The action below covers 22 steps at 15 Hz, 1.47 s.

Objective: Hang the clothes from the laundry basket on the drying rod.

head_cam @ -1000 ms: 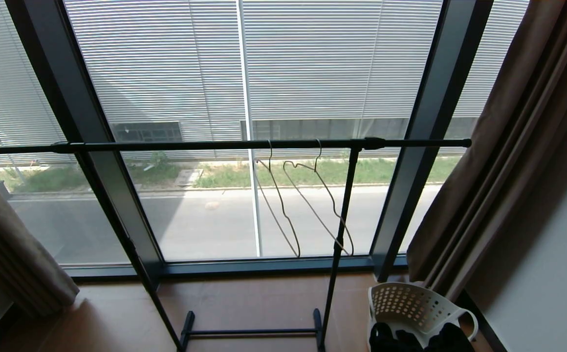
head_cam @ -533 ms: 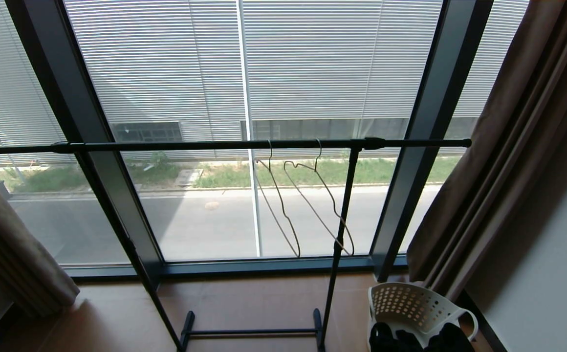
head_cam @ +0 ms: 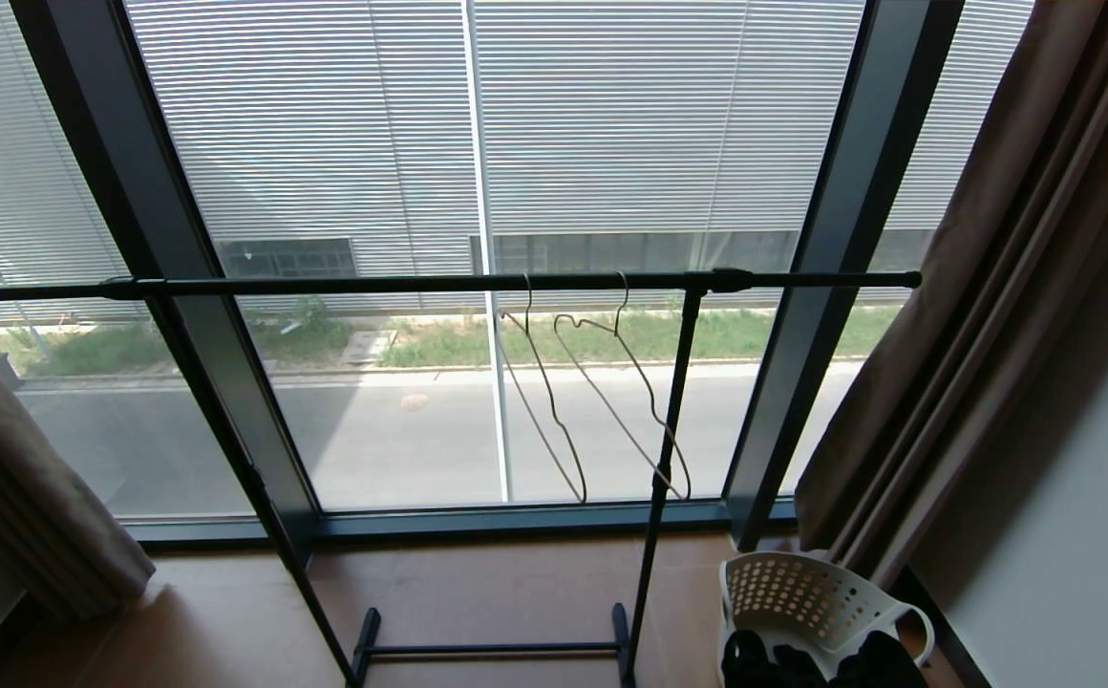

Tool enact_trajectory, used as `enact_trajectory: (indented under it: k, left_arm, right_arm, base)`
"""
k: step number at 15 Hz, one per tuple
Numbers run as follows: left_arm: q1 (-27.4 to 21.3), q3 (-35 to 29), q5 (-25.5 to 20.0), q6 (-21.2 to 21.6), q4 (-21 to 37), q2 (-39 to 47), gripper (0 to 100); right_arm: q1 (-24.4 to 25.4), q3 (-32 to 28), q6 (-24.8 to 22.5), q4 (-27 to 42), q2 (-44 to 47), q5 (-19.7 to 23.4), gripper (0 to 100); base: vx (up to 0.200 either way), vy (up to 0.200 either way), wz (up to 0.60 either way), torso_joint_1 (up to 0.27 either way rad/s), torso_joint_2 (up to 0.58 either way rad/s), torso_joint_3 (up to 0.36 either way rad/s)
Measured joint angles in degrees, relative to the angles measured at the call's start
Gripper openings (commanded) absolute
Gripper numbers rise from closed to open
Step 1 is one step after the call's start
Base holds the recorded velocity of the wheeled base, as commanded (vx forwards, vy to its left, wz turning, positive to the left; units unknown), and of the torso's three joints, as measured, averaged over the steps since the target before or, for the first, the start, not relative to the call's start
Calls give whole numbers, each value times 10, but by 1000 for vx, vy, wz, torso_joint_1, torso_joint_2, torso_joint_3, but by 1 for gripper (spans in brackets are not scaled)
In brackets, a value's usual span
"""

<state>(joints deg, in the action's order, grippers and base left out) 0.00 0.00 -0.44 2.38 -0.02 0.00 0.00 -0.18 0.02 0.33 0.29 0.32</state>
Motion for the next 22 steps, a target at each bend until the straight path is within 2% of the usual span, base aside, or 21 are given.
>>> enact_trajectory:
  k: [11,13,17,22]
  left_arm:
    - [0,0,-4,-1,0,0,100]
    - [0,0,-5,-15,0,0,100]
    - [0,0,-5,-16,0,0,100]
    - [0,0,-5,-13,0,0,100]
  right_arm:
    - [0,0,-2,0,0,0,100]
    - [0,0,-1,0,0,0,100]
    - [0,0,0,0,0,0,100]
    - [0,0,-1,0,0,0,100]
  base:
    - [0,0,0,0,0,0]
    - [0,0,0,0,0,0]
    - [0,0,0,0,0,0]
    - [0,0,0,-109,273,141]
